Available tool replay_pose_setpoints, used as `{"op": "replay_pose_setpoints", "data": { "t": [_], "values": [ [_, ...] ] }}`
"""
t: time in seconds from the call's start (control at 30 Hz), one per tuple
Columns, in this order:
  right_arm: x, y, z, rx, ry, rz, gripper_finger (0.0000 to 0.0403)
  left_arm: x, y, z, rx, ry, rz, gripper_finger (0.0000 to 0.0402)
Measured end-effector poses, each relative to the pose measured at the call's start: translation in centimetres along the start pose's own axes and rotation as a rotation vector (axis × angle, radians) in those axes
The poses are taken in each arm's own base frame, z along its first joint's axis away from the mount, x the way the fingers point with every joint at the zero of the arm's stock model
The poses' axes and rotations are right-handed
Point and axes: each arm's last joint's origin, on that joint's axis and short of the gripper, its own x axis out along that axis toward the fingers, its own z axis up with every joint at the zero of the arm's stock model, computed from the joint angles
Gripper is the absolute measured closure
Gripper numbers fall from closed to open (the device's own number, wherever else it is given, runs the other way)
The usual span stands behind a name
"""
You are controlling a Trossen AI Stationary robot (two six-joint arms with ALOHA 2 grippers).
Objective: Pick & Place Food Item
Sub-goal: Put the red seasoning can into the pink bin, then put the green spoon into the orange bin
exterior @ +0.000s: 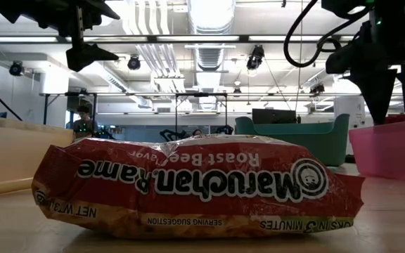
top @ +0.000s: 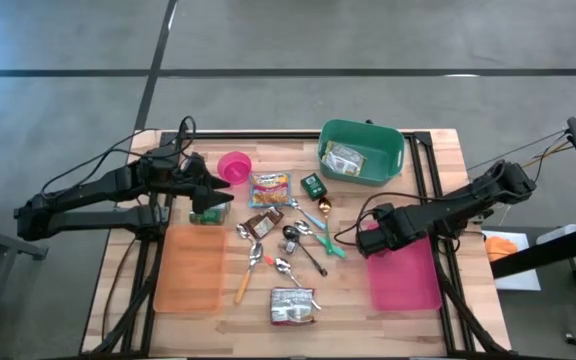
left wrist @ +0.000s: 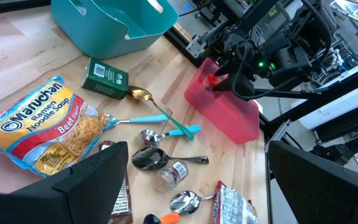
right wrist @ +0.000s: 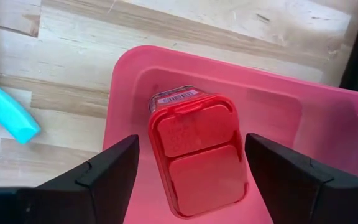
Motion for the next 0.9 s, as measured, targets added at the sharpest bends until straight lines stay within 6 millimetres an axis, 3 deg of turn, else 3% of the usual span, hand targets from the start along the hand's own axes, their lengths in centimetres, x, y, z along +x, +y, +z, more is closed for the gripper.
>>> {"op": "replay_pose_setpoints", "data": {
  "t": [0.27,0.47,0.9],
  "values": [
    [-3.3,0.2,0.5,-0.025,-0.015,0.003,0.0112,0.0,0.0,0.0,-0.075,0.000,0.000,0.0011],
    [-5.8,0.9,1.1,-0.044,-0.091,0.104,0.0112,0.0,0.0,0.0,-0.082,0.004,-0.008,0.0011],
    [-8.6,1.9,1.8,-0.003,-0.189,0.242,0.0112,0.0,-0.5,0.3,-0.112,0.006,-0.094,0.0011]
  ]
}}
